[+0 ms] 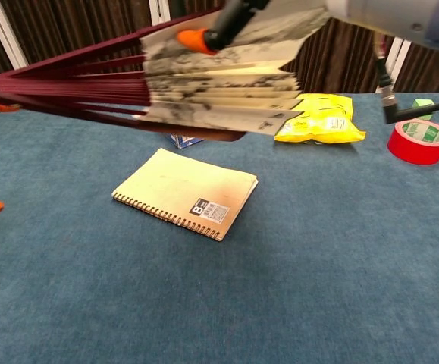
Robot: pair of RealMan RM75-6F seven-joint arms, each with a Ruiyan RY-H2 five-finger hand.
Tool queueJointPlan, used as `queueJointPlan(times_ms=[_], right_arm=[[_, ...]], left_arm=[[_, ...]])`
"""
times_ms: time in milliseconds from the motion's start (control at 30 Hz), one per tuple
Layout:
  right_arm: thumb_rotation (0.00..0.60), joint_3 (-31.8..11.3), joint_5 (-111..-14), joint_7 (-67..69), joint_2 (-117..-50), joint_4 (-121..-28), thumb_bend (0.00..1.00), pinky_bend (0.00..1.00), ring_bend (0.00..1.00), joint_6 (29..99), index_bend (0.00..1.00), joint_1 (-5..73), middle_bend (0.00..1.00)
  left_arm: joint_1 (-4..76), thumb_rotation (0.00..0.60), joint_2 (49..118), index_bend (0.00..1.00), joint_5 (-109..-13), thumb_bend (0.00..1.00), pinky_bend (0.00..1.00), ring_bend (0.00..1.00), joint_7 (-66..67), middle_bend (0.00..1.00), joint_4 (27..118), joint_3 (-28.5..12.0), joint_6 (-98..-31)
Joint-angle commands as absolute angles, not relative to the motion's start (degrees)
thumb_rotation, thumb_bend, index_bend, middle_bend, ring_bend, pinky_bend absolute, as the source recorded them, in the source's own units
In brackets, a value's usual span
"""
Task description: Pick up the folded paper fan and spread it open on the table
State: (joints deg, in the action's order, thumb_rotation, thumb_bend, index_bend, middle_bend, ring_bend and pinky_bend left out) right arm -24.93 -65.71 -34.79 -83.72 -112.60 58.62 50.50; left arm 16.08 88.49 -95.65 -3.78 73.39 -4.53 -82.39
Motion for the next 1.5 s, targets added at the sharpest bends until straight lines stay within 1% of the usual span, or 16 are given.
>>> queueJointPlan(times_ms=[33, 167, 267, 333, 433, 533, 700, 900, 1167, 1300, 1500], right_arm=[[0.6, -25.62, -63.69, -36.33, -85.62, -113.68, 0.47, 0.15, 0.24, 59.53, 0.91, 52.38, 0.2], [0.6, -26.41, -61.89, -37.36, -87.07, -114.76, 0.47, 0.15, 0.24, 60.54, 0.92, 54.25, 0.2], [0.6, -26.48, -61.16, -37.98, -87.73, -115.49, 0.47, 0.15, 0.24, 61.03, 0.92, 55.26, 0.2], [0.6, -26.23, -60.81, -38.52, -88.08, -115.91, 0.47, 0.16, 0.24, 61.53, 0.92, 55.84, 0.2], [0.6, -25.87, -60.57, -38.79, -88.45, -116.27, 0.47, 0.16, 0.24, 62.12, 0.92, 56.32, 0.2], [0.6, -25.58, -60.52, -38.91, -88.68, -116.49, 0.47, 0.16, 0.24, 62.77, 0.92, 56.67, 0.2], [0.6, -25.28, -60.56, -38.61, -88.51, -116.67, 0.47, 0.16, 0.24, 63.63, 0.92, 56.92, 0.2], [0.6, -25.13, -60.43, -37.37, -87.69, -117.0, 0.47, 0.17, 0.24, 64.66, 0.92, 56.59, 0.2], [0.6, -25.14, -60.65, -36.33, -85.51, -118.17, 0.47, 0.17, 0.24, 65.41, 0.92, 56.11, 0.2], [0.6, -25.32, -60.68, -35.27, -83.6, -118.98, 0.47, 0.17, 0.25, 66.03, 0.92, 55.33, 0.2], [0.6, -25.44, -60.82, -33.19, -80.32, -120.22, 0.47, 0.17, 0.25, 66.42, 0.92, 53.91, 0.2]], left_arm=[[17.62, 0.6, 90.81, 0.12, -95.31, 0.12, 0.0, 0.0, -7.13, 0.0, 70.83, -4.21, -80.48], [19.34, 0.6, 93.61, 0.14, -95.57, 0.12, 0.0, 0.0, -12.28, 0.0, 67.74, -4.13, -79.55], [20.33, 0.6, 96.42, 0.18, -96.37, 0.12, 0.0, 0.0, -17.4, 0.02, 64.78, -4.57, -81.19], [20.83, 0.6, 98.99, 0.21, -96.68, 0.14, 0.0, 0.0, -21.76, 0.03, 61.99, -5.05, -83.04], [21.32, 0.6, 101.33, 0.25, -96.54, 0.18, 0.0, 0.0, -25.1, 0.05, 58.74, -5.13, -83.72], [21.63, 0.6, 102.96, 0.32, -96.29, 0.25, 0.0, 0.0, -28.8, 0.1, 56.81, -4.88, -83.96], [21.62, 0.6, 105.88, 0.46, -95.88, 0.39, 0.05, 0.0, -33.32, 0.19, 53.14, -5.45, -86.64], [22.22, 0.6, 108.48, 0.56, -95.45, 0.46, 0.07, 0.0, -34.62, 0.27, 48.66, -5.37, -87.0], [23.65, 0.6, 110.42, 0.64, -94.81, 0.48, 0.09, 0.0, -34.13, 0.34, 46.1, -5.82, -86.54], [24.24, 0.6, 110.81, 0.69, -94.31, 0.48, 0.12, 0.0, -34.34, 0.38, 44.64, -6.45, -87.14], [25.24, 0.6, 111.07, 0.75, -92.92, 0.48, 0.14, 0.04, -35.64, 0.44, 42.31, -8.09, -87.81]])
